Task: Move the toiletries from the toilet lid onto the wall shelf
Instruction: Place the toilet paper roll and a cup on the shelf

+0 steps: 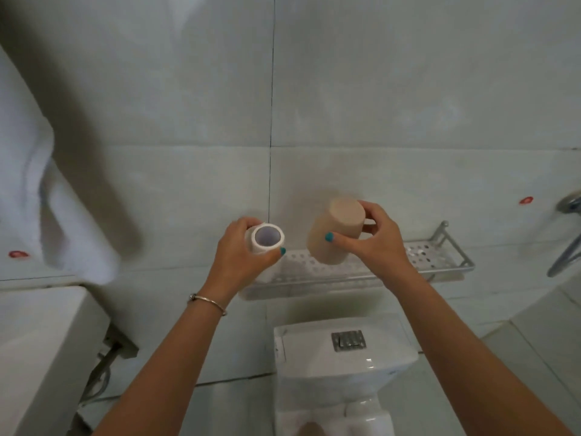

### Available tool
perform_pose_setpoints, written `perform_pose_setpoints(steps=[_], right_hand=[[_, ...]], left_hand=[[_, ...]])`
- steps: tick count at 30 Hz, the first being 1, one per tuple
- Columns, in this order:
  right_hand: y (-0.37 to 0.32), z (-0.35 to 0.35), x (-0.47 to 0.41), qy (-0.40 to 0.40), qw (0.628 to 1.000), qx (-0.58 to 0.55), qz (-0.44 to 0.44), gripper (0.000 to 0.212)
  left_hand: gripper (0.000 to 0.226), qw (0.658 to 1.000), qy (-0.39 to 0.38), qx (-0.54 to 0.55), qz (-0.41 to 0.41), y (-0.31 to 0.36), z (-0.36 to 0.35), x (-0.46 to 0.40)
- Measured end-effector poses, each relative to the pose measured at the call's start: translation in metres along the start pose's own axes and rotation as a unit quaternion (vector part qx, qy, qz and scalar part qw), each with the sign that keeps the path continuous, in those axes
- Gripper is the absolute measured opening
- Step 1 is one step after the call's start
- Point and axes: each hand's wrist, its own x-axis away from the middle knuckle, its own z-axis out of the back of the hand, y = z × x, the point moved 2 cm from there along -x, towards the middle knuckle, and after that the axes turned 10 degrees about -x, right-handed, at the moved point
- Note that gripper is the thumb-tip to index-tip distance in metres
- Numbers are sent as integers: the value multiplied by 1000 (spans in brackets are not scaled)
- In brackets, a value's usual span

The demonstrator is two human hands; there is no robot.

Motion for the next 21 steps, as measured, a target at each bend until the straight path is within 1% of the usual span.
perform_pose_setpoints(steps=[2,6,9,13,18,21], right_hand=[[16,-12,-13,3,1000,7,-20,66],[50,-29,-24,-14,997,36,-60,66],[67,-32,-25,-15,996,49,-69,66],[75,-32,-24,-18,995,57,-81,67],[82,-33,-22,-44,993,68,-90,70],[84,-35,-23,-53,992,73,-89,69]], left_hand=[[50,1000,-7,-10,0,-13,-13,-9],[53,999,-19,-17,32,-35,-30,-17],[54,999,-20,-12,43,-41,-34,-19],[51,999,-21,-20,37,-40,-35,-18],[48,999,8,-21,30,-43,-38,-16],[57,998,24,-35,41,-42,-41,-12]])
